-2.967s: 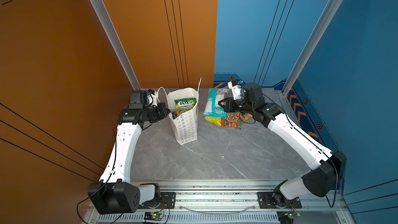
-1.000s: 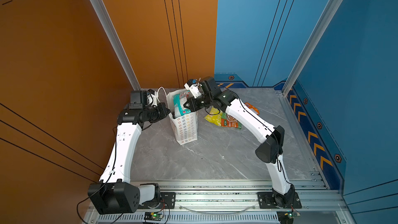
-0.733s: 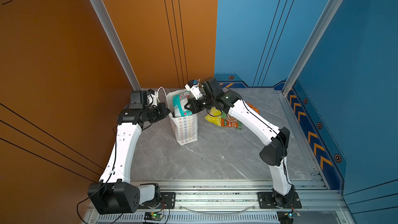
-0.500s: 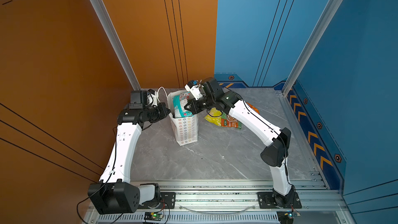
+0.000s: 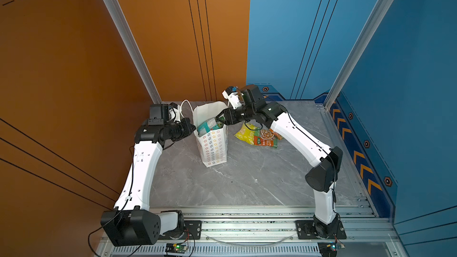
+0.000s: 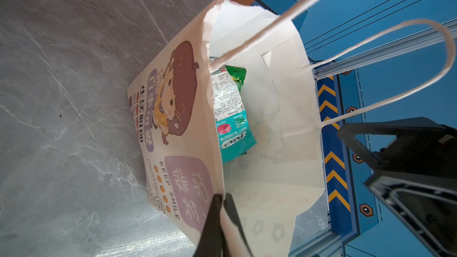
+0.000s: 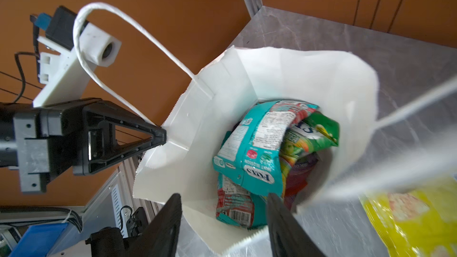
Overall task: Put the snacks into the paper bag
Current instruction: 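Withdraw the right gripper from the bag toward the orange packet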
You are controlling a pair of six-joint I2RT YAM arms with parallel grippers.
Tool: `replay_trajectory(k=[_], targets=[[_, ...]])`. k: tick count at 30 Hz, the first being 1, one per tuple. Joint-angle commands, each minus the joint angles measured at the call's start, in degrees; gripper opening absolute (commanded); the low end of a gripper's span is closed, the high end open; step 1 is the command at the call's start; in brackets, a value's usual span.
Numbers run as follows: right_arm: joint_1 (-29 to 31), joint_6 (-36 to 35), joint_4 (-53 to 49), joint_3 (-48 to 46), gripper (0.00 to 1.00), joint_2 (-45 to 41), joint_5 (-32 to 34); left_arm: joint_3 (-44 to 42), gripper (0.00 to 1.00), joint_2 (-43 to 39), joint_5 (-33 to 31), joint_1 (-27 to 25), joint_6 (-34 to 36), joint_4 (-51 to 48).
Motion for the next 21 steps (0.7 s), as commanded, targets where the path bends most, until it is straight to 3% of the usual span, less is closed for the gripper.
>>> replay_trajectory(k=[1,9,13,17,21], targets=[[-2.19,0.25,5.05,-5.4,0.6,-8.04,4.17,0.38,0.0,-1.03,1.76,0.31,0.24,0.31],[-9.29,3.93,13.49,-30.4,0.67,-21.96,13.41,0.47,0.01,-0.86,1.85,0.62,0.5,0.3],[-15.89,9.21,17.22,-42.31,0.7,-26.59,12.92,0.38,0.0,-0.63,1.8,0.71,0.5,0.27],[-21.69,13.54,22.03,-52.93,0.86,-29.82,12.65,0.38,0.0,-0.46,1.74,0.73,0.5,0.22],[-26.36,17.83,25.13,-59.31,0.87,-30.09,13.0,0.39,0.01,-0.57,1.74,0.66,0.41,0.24]])
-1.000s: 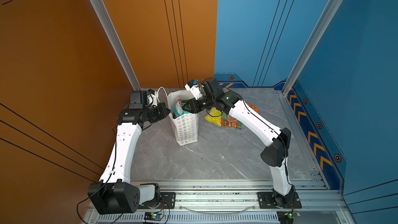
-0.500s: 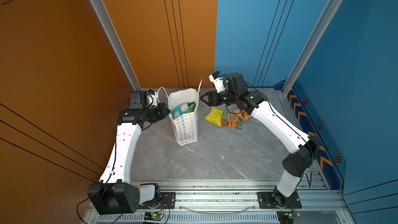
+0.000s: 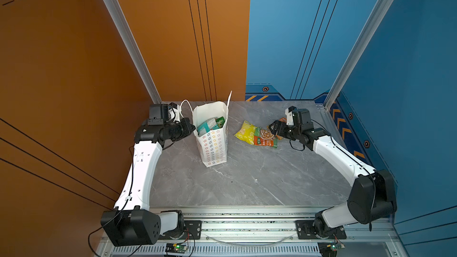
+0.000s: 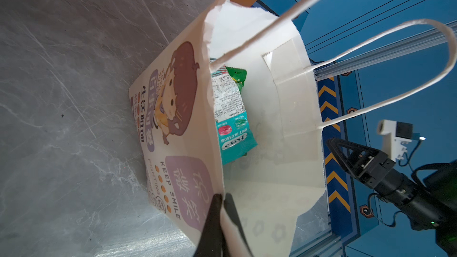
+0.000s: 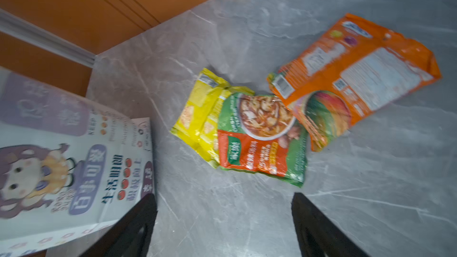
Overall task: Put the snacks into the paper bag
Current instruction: 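Withdraw the right gripper from the bag toward the orange packet, then lower the right gripper and grasp the orange Fox's Fruits packet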
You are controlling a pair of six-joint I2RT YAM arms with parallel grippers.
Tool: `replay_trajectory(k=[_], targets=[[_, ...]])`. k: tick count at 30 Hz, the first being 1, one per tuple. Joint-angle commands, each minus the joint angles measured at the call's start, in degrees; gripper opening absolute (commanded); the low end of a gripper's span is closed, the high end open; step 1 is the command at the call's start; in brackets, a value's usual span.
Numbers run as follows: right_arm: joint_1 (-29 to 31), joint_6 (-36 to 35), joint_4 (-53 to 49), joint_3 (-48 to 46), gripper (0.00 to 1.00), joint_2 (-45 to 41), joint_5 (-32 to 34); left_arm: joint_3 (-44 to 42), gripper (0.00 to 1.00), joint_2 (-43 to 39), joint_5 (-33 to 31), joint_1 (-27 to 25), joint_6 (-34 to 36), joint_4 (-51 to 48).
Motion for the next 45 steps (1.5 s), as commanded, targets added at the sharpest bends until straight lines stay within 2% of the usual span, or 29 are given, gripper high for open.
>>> replay_trajectory(k=[1,7,20,25,31,34,36,40,45], targets=[[-2.84,6.11,6.62,-3.84,0.87,-1.88,1.22,0.38,0.01,-0.63,1.78,0.22,0.38,0.26],[-8.37,11.52,12.09,-6.89,0.86,3.45,-1.13,0.18,0.01,-0.96,1.65,0.37,0.32,0.25],[-12.03,18.65,21.14,-7.56,0.88,14.94,-4.19,0.38,0.01,-0.66,1.65,0.46,0.24,0.26],[-12.85,21.02,24.45,-7.4,0.86,19.56,-5.92,0.55,0.01,-0.52,1.63,0.6,0.35,0.26],[-13.28,23.05,27.67,-6.98,0.79,23.32,-6.43,0.73,0.01,-0.26,1.64,0.73,0.32,0.27],[-13.46,23.7,28.25,-5.98,0.71,25.13,-7.14,0.82,0.0,-0.12,1.48,0.8,0.28,0.26],[-13.72,24.52,29.37,-5.59,0.59,26.51,-7.9,0.84,0.01,-0.02,1.5,0.81,0.24,0.28],[-13.98,25.65,30.09,-4.82,0.48,28.35,-8.14,0.73,0.01,0.0,1.55,0.86,0.3,0.26],[-14.16,26.15,31.32,-4.48,0.17,29.23,-9.14,0.64,0.01,-0.11,1.61,1.06,0.32,0.28]])
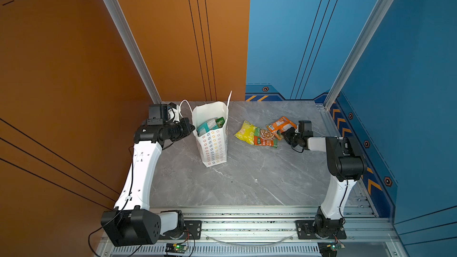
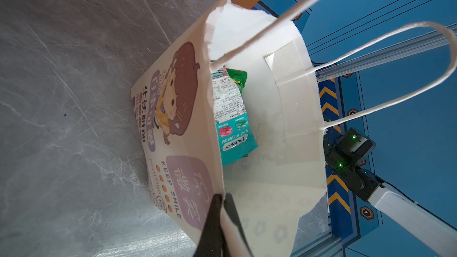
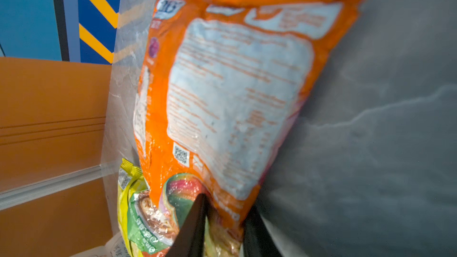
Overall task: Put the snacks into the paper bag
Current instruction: 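Lower the right gripper and grasp the orange Fox's Fruits packet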
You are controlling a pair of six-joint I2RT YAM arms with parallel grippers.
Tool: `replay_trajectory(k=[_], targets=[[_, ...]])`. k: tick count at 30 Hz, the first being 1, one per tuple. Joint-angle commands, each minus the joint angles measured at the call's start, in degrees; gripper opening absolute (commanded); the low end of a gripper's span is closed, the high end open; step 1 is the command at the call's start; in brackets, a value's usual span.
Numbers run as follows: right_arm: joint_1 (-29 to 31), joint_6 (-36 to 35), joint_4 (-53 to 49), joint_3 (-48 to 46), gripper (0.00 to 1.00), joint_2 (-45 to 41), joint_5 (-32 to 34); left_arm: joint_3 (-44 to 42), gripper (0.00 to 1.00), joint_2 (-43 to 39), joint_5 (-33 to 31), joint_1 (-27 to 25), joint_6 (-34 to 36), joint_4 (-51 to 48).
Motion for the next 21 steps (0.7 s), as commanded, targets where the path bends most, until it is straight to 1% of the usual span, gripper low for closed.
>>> replay_trajectory(k=[1,4,6,10,16,21], targets=[[-0.31,0.32,0.06,0.57,0.12,0.95,-0.5,0.64,0.0,-0.2,1.57,0.56,0.34,0.41],[-0.13,-1.21,-0.88,0.44,0.03,-0.64,-0.15,0.55,0.01,-0.16,1.71,0.77,0.32,0.37],[0.11,-2.82,-2.21,0.51,0.0,-2.26,0.24,0.55,0.01,-0.18,1.81,0.78,0.33,0.34],[1.45,-7.16,-5.52,1.11,0.0,-5.79,1.05,0.55,0.01,-0.13,1.81,0.75,0.32,0.39],[5.56,-15.7,-12.7,3.85,0.0,-10.83,4.94,0.57,0.01,-0.28,1.83,0.78,0.19,0.39],[8.84,-19.46,-14.8,5.62,0.0,-14.3,4.52,0.47,0.01,-0.5,1.83,0.77,0.15,0.32]])
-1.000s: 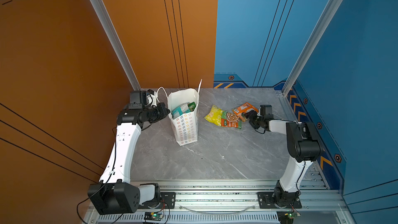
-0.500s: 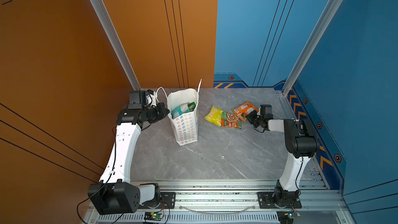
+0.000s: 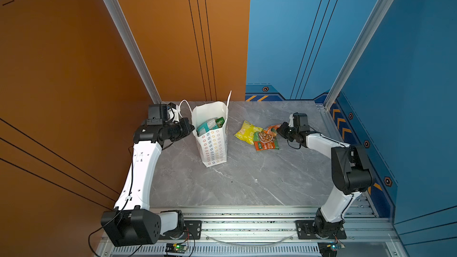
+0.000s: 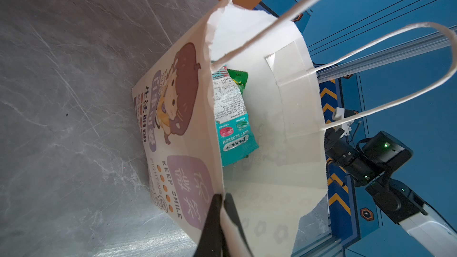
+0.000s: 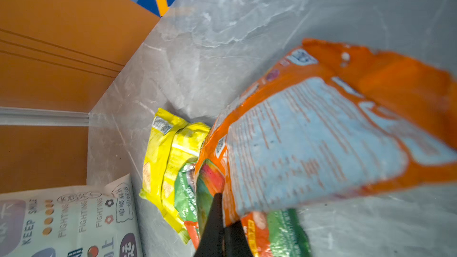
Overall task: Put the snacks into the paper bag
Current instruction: 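Lower the right gripper and grasp the orange Fox's Fruits packet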
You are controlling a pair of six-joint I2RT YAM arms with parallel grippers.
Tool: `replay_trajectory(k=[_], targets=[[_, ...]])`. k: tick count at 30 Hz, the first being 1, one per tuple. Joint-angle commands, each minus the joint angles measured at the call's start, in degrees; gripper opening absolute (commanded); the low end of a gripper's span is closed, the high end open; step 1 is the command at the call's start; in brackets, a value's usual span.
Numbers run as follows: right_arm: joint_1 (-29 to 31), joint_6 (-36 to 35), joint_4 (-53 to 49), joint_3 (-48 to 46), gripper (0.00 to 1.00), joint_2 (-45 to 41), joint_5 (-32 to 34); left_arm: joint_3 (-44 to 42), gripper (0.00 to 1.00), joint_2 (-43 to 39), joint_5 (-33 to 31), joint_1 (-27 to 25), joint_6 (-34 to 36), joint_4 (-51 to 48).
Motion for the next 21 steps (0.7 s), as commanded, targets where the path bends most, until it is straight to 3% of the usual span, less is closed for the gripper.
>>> replay_trajectory(k=[1,11,17,21], targets=[[2.22,-5.73,-3.17,2.6,0.0,-3.72,0.82,0.51,0.01,-0.49,1.89,0.43,0.17,0.41],[11.99,-16.14,-11.06,6.73,0.0,-7.82,-5.41,0.38,0.01,-0.7,2.07,0.38,0.17,0.41],[16.93,-21.52,-14.11,3.8,0.0,-8.91,-10.65,0.29,0.01,-0.41,2.16,0.23,0.17,0.45],[18.37,-21.52,-14.05,-0.06,0.0,-9.74,-13.03,0.2,0.01,-0.58,2.23,0.13,0.17,0.47]])
